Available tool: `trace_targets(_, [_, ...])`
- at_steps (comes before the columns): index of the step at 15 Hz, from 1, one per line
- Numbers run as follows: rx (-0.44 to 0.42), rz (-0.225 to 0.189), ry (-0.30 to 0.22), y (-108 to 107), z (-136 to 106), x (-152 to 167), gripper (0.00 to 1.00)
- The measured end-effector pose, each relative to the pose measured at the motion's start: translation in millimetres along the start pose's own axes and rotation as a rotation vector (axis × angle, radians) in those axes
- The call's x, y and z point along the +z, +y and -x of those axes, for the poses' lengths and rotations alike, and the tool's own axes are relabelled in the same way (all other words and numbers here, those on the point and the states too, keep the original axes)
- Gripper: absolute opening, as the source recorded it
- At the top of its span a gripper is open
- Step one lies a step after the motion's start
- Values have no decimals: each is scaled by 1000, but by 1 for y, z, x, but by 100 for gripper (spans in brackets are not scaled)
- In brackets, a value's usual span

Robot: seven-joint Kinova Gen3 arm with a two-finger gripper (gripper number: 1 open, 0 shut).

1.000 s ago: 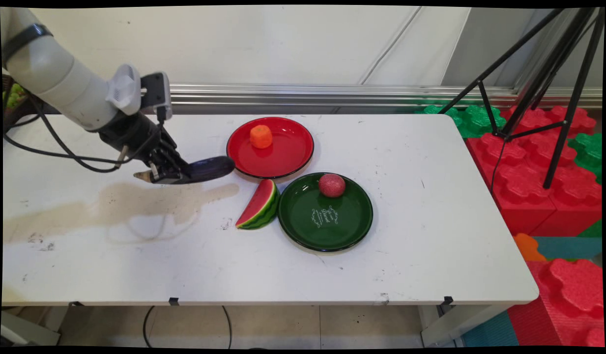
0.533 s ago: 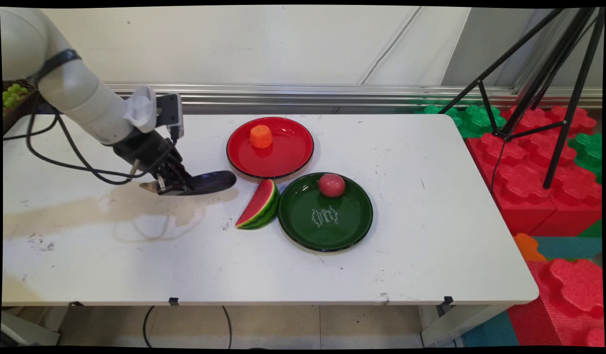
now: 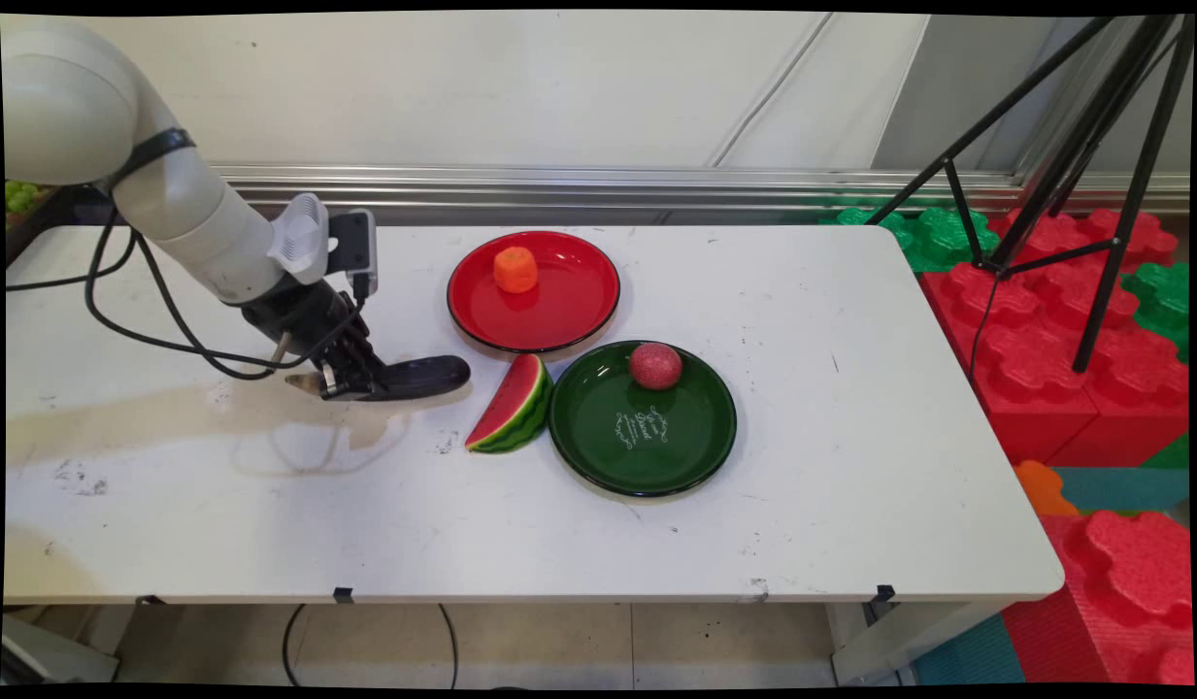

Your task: Place the picked object on the table

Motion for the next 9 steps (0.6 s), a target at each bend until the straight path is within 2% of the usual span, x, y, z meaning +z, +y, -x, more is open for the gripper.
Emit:
trace_targets(3, [8,11,-7,-1,0,9,0])
trace_targets(4, [10,13,-9,-1,1,11,100])
trace_targets(9, [19,16,-8,-2,3,16,100])
